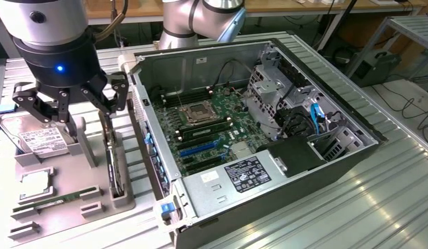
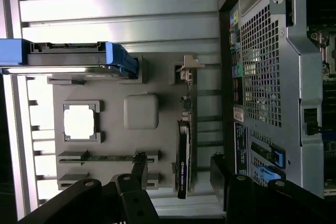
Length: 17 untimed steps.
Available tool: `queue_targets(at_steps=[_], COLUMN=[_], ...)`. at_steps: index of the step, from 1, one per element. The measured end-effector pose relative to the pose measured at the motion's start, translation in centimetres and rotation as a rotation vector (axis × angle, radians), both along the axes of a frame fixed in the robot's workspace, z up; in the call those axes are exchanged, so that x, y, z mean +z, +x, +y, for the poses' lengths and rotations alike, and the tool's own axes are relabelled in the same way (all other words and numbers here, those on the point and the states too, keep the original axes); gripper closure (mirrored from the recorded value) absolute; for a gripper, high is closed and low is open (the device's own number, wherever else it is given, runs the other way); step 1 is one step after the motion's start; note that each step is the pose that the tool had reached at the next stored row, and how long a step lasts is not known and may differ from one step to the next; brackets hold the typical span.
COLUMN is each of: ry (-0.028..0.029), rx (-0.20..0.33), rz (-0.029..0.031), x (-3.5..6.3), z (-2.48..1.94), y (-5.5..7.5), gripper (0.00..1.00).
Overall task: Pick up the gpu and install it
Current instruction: 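Pick up the gpu and move the gpu toward the slot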
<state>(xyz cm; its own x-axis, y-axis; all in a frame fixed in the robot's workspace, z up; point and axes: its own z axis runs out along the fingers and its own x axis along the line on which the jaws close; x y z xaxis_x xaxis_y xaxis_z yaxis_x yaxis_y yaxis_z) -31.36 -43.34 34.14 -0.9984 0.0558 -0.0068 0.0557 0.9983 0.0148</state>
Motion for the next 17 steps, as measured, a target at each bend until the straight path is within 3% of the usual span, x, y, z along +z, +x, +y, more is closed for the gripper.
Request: queue_targets(at_steps=[4, 17], ry=[-0.0057, -0.0073], rx=[0.000, 0.004], rz=[0.0000, 0.0000], x=[-0.06, -0.63], z=[-0.10, -0.44], y=[-0.01, 0.00], gripper=[0.40, 0.40])
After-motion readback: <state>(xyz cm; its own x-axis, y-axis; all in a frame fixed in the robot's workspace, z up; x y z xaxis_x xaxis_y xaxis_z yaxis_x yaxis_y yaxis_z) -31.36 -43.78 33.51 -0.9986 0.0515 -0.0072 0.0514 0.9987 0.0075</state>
